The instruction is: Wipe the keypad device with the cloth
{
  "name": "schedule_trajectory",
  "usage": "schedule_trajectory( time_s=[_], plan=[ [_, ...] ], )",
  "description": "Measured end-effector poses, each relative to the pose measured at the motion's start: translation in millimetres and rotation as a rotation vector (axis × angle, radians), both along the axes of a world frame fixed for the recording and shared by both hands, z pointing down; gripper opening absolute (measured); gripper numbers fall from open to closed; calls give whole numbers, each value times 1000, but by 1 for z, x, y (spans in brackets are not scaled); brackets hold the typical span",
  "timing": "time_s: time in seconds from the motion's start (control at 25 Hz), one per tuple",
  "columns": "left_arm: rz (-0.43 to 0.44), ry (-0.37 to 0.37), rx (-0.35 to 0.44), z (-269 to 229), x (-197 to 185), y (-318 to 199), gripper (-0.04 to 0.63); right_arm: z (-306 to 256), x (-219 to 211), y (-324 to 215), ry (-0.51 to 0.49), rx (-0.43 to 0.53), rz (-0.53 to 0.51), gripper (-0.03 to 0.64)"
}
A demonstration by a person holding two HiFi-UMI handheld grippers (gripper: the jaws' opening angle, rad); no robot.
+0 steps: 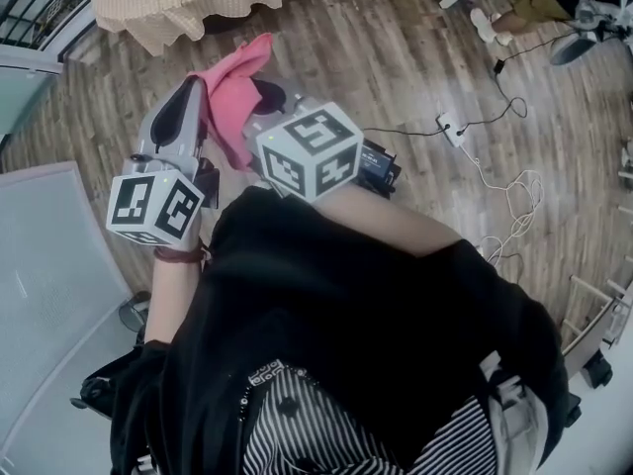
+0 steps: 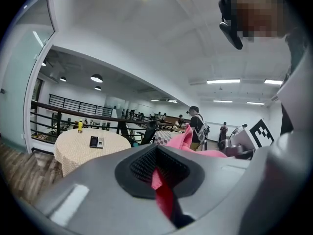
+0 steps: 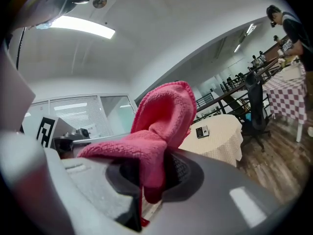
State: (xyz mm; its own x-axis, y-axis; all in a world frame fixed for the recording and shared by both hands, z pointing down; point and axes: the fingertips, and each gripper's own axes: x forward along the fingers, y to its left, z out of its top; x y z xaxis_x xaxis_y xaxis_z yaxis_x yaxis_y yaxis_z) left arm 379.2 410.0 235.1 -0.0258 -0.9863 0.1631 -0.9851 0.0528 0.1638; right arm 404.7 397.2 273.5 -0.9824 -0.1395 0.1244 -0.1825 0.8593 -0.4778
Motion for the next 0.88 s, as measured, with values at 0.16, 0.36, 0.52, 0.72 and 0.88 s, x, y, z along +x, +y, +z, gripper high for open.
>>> schedule_trajectory(
  time_s=[0.16, 0.36, 0.52, 0.72, 0.88],
  plan=[
    [20, 22, -16, 11, 7, -9, 0, 14, 9, -5, 22, -11, -6, 64],
    [36, 51, -28, 24, 6, -12, 0, 26, 6, -6, 44, -25, -20, 64],
    [53, 35, -28, 27, 5, -18, 0, 27, 6, -12, 44, -9, 3, 64],
    [57, 0, 7, 17, 5, -34, -2, 17, 8, -26, 35, 35, 35, 64],
    [55, -12, 21, 16, 1, -47, -2, 18, 4, -38, 42, 47, 64, 64]
  ],
)
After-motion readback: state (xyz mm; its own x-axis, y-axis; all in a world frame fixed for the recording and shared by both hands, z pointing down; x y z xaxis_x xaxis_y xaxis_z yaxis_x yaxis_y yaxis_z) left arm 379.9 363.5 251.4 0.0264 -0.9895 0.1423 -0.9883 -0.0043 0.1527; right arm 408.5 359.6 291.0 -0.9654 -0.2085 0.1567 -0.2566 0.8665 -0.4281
